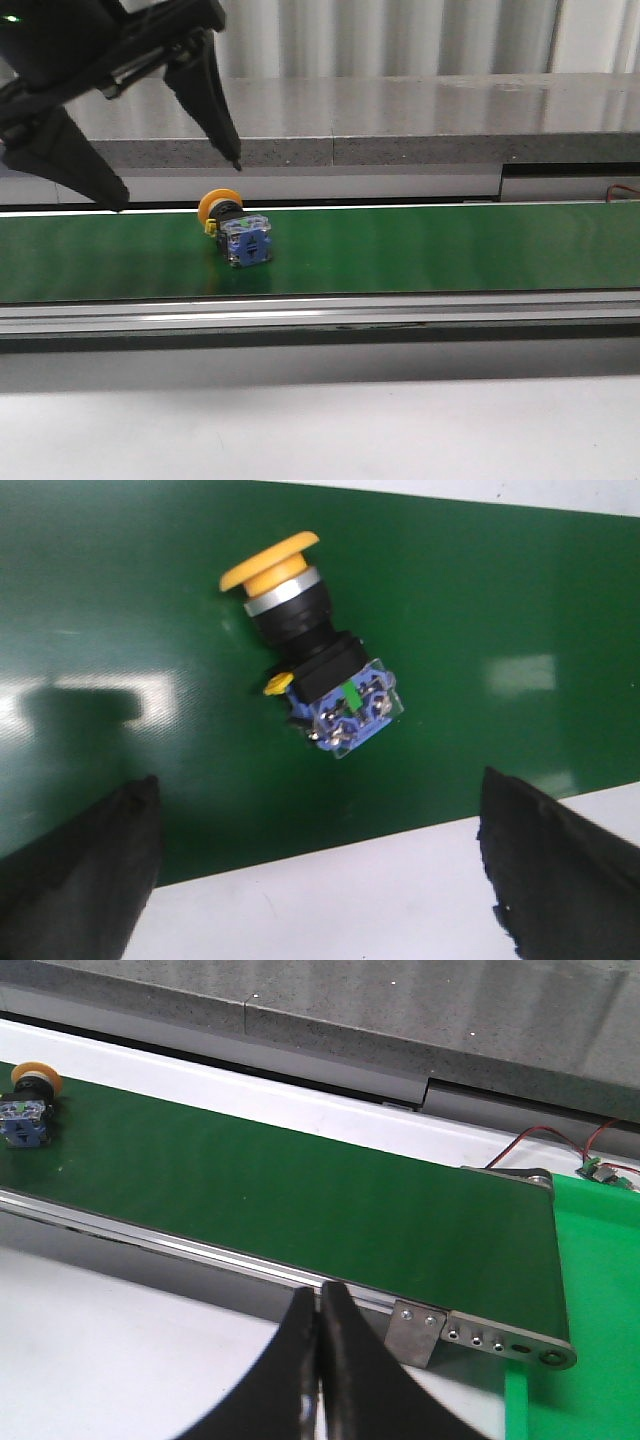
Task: Move button from right to left
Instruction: 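Lower the open left gripper around the button on the belt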
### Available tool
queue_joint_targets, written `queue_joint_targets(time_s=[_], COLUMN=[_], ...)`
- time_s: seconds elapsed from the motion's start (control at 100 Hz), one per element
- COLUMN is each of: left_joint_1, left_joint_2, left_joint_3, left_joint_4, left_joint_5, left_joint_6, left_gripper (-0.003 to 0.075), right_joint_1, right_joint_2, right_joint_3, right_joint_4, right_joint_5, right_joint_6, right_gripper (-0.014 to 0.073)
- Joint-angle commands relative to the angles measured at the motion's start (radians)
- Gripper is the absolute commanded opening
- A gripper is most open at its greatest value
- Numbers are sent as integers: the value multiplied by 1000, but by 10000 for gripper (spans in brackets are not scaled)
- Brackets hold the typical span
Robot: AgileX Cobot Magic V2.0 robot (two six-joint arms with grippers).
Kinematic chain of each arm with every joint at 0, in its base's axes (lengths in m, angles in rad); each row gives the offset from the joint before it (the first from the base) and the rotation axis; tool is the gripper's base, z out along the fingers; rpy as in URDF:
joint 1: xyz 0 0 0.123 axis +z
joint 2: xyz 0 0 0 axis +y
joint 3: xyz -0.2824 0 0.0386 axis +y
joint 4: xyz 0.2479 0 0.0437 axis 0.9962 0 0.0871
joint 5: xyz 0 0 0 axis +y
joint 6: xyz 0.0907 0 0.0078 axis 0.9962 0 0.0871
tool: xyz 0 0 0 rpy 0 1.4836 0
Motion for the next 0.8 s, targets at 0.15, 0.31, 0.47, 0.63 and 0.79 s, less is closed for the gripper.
queue_joint_targets(time_s=[0.15,0.31,0.47,0.63,0.79], left_joint_1=[-13,-15,-15,-15,-15], left_joint_2=[116,192,235,260,256], left_joint_3=[-202,-276,-282,-282,-296], left_joint_4=[82,176,180,201,214], left_joint_5=[54,168,165,195,197], left_joint_6=[-151,-225,-277,-287,-302], left_gripper=[617,617,617,604,389], right_joint_1=[2,2,2,2,2], right_joint_2=[10,10,10,10,10], right_joint_3=[-24,-24,-24,-24,-24], right_joint_4=[-2,-2,-2,-2,-2], right_joint_5=[-80,-80,-80,-80,-80], right_joint_6=[-8,-8,-8,-8,-8], right_gripper=[-66,-66,-66,-66,-66])
